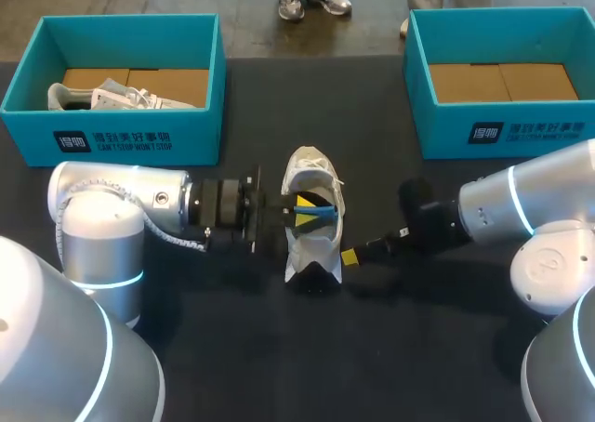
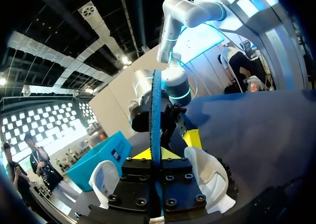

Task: Take the shoe out of the shoebox, open the shoe tongue, remove and reinsert the insole, then place the shoe into the shoebox

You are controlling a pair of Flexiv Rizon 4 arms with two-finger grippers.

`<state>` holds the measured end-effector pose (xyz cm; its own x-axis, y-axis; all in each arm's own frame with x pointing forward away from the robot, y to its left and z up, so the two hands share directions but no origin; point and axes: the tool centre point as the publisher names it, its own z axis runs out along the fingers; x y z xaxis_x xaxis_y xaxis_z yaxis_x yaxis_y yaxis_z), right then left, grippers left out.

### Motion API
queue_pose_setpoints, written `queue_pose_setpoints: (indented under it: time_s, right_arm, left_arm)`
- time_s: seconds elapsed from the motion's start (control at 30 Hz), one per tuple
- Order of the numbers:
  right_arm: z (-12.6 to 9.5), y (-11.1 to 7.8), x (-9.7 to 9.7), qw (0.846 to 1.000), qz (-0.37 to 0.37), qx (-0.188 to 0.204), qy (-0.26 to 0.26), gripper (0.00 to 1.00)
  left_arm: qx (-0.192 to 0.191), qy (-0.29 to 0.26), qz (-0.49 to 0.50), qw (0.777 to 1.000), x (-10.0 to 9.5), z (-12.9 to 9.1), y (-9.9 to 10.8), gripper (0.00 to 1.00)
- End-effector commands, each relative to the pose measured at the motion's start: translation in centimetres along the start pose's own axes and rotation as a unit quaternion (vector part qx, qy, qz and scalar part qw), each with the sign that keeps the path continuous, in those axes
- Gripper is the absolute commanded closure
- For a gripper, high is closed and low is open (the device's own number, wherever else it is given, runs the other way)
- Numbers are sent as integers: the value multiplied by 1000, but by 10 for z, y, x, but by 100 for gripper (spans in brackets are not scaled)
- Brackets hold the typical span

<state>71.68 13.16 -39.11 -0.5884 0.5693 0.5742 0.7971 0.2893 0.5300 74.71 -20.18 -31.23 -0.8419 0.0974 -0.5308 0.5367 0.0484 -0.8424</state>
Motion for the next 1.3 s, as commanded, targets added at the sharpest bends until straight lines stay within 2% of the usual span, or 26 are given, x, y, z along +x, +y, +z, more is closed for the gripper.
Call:
queue_pose_setpoints:
  time_s: [0.03,0.6,0.93,0.97,1.0,1.07,1.3]
  right_arm:
    - [2,1,0,1000,0,0,0,0]
    - [2,3,-2,1000,-1,-2,0,0]
    - [-1,2,0,1000,0,-2,-2,0]
    - [-1,2,0,1000,0,-2,-3,0]
    - [-1,2,0,1000,0,-2,-3,0]
    - [-1,1,0,1000,0,-3,-3,0]
    - [-1,0,0,1000,1,-4,-3,0]
  left_arm:
    - [-4,7,2,1000,-2,1,4,100]
    - [-32,28,34,999,-6,-2,31,100]
    - [-25,25,29,999,-1,-4,17,100]
    - [-24,24,30,999,-1,-4,16,84]
    - [-24,24,30,999,-1,-4,15,64]
    - [-25,25,30,999,0,-4,14,53]
    - [-30,34,27,999,3,-3,14,61]
